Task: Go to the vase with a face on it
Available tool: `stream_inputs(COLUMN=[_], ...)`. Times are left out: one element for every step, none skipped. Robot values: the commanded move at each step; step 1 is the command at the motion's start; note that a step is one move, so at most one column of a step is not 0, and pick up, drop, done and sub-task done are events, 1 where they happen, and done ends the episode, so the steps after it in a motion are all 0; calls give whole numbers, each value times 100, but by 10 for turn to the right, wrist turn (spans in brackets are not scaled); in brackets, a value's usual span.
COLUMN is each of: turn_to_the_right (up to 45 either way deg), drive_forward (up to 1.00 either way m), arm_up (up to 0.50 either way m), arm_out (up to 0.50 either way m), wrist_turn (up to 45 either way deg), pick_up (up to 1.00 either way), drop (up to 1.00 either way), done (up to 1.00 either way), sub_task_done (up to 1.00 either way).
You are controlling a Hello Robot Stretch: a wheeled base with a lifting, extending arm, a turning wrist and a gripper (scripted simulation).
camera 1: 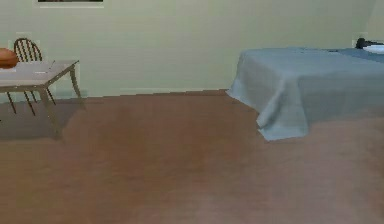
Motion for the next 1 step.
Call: stream_inputs(turn_to_the_right=[-30], drive_forward=[0], arm_up=[0], arm_out=[0], wrist_turn=[0], pick_up=[0], drop=[0], done=[0], sub_task_done=[0])
